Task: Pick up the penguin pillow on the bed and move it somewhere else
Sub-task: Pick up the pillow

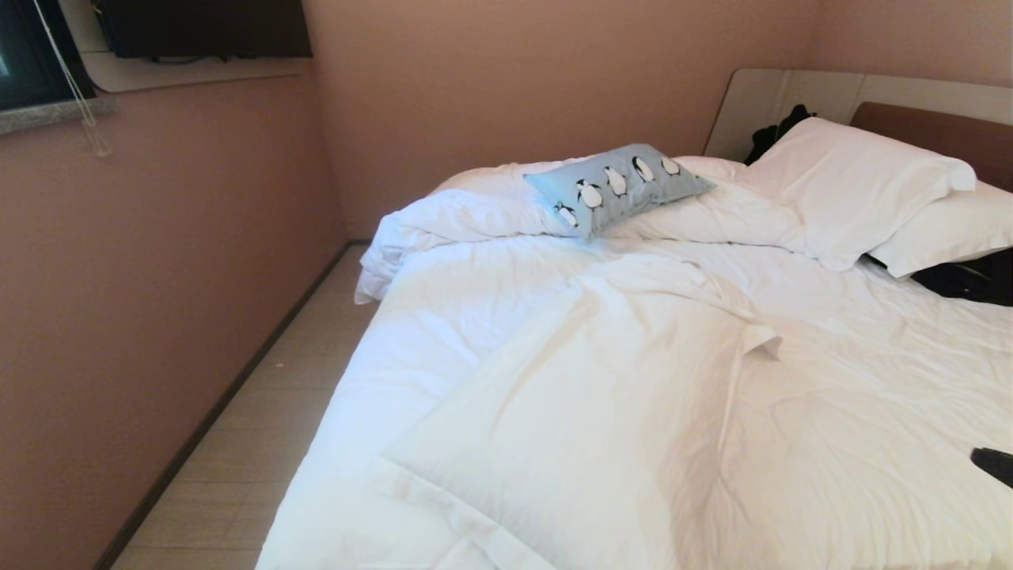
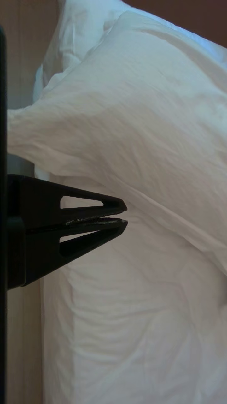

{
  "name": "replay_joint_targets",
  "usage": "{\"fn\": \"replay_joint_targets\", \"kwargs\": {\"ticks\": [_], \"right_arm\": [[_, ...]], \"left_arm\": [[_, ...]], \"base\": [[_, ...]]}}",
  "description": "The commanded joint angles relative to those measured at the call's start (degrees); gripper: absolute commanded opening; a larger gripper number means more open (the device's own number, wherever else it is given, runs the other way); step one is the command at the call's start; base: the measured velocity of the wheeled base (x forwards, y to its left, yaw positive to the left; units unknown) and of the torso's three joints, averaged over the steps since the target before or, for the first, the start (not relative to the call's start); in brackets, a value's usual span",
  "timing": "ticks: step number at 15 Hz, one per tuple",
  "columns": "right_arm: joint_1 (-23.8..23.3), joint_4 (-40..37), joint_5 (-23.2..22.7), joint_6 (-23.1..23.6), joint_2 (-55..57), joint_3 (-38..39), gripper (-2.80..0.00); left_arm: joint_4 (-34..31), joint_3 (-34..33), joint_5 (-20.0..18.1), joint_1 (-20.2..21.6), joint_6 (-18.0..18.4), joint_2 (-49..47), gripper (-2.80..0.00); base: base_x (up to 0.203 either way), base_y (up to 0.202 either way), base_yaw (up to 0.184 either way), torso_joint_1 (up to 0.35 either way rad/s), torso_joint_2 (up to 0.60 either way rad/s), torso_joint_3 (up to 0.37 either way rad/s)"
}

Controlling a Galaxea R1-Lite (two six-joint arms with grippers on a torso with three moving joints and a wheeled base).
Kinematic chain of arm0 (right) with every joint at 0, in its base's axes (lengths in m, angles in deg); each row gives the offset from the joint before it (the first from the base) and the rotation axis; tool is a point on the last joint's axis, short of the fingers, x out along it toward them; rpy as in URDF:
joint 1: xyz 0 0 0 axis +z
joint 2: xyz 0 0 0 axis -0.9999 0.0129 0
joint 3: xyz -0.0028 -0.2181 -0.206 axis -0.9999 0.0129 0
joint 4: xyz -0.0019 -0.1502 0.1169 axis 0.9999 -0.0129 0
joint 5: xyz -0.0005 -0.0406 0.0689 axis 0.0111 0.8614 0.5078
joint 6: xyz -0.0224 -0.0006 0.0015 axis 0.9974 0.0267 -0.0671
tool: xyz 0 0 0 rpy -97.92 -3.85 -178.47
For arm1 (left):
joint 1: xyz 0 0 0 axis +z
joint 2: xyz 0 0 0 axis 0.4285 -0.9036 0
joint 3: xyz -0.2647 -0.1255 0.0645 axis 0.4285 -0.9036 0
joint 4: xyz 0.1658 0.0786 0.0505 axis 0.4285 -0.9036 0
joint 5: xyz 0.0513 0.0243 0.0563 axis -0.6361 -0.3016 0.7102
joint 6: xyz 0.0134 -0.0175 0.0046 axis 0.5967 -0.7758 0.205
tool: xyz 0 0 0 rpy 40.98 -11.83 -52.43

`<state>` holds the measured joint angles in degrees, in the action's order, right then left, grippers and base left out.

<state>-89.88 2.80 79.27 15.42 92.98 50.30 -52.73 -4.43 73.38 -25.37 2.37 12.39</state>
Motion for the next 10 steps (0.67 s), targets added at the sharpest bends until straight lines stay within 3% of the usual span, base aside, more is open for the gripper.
{"fn": "replay_joint_targets", "kwargs": {"ticks": [1, 6, 10], "right_arm": [[-0.02, 6.47, -2.40, -5.01, 17.26, -3.25, -2.80], [-0.34, 13.15, -3.21, -8.28, 42.77, -14.90, -2.80], [-0.54, 15.80, -5.64, -8.80, 54.38, -22.85, -2.80]], "left_arm": [[0.00, 0.00, 0.05, 0.00, -0.04, 0.02, -2.80], [0.00, 0.00, 0.05, 0.00, -0.04, 0.02, -2.80], [0.00, 0.00, 0.05, 0.00, -0.04, 0.02, -2.80]], "base": [[0.000, 0.000, 0.000, 0.000, 0.00, 0.000], [0.000, 0.000, 0.000, 0.000, 0.00, 0.000], [0.000, 0.000, 0.000, 0.000, 0.00, 0.000]]}}
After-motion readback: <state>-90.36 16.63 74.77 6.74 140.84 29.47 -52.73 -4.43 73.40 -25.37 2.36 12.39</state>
